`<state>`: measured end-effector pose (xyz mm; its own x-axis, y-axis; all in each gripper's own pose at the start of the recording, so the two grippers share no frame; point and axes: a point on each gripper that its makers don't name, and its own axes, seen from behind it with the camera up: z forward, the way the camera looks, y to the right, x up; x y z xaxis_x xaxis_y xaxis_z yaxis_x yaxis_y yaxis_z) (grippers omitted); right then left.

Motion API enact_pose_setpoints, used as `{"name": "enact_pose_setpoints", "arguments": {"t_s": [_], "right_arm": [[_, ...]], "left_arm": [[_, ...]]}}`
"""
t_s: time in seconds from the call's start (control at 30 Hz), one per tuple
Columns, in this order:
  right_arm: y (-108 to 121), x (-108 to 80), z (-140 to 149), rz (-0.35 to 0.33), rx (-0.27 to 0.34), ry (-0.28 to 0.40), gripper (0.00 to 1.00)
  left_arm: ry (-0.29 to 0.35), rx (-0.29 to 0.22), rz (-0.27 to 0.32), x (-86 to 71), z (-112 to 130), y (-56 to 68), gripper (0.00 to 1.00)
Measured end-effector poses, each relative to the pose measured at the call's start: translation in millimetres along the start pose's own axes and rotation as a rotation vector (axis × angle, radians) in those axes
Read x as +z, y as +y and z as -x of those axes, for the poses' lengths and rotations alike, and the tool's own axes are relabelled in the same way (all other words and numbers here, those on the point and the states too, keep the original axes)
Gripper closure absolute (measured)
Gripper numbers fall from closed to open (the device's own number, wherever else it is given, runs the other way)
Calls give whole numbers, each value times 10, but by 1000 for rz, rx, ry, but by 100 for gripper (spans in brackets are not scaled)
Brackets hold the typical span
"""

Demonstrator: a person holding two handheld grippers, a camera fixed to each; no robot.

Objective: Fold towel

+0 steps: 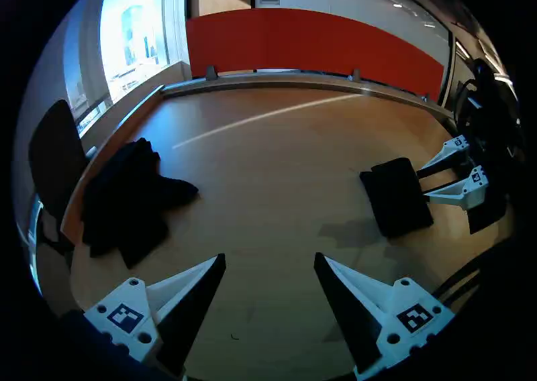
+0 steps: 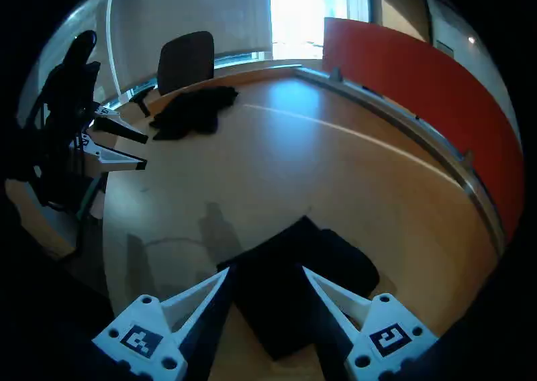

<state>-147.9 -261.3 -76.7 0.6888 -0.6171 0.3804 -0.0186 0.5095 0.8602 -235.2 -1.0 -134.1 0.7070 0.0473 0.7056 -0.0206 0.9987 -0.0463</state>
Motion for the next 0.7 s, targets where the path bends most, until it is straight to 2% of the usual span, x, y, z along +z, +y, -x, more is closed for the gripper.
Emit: {"name": "enact_pose_setpoints", "arguments": {"t_s": [0.7], "right_arm": [[142,-163,526,50,58,-66,34]], "left_arm": [[3,6,1,8,-43,31,2]]}}
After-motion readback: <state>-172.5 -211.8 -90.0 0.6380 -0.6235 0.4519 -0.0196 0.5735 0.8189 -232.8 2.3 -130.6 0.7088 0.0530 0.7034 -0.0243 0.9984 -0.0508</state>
